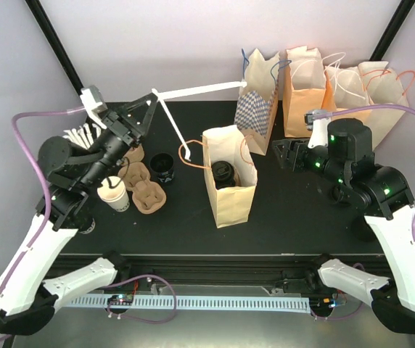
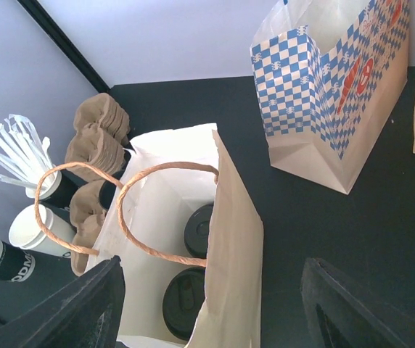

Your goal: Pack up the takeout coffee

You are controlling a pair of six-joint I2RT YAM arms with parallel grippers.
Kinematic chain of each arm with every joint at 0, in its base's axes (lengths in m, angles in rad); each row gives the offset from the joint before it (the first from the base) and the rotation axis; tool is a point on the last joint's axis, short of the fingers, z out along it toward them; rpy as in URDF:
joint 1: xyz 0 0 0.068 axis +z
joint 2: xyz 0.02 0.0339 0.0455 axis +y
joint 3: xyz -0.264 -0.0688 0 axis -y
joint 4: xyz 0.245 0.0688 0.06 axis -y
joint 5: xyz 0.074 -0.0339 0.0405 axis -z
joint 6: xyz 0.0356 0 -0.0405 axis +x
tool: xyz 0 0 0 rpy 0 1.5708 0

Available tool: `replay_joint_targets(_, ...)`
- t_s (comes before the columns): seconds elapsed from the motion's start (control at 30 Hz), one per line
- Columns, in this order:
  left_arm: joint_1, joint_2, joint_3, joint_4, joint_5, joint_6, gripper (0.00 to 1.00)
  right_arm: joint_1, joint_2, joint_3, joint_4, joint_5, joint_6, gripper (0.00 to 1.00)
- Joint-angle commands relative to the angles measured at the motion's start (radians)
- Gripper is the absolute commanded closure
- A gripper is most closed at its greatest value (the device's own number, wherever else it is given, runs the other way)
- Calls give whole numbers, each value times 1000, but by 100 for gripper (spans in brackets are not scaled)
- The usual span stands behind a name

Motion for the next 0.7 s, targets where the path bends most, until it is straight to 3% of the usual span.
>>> replay_joint_targets(0.0, -113, 31, -47, 119, -262, -41, 98, -5, -8, -4, 19, 15, 13, 31)
replay_joint_targets(0.3, -226, 144, -65, 235, -295, -56, 99, -5, -28, 7, 0, 10, 9, 31)
replay_joint_targets(0.67, -293, 106, -313, 282, -289, -52, 98, -5, -51, 13, -29, -3, 2, 31)
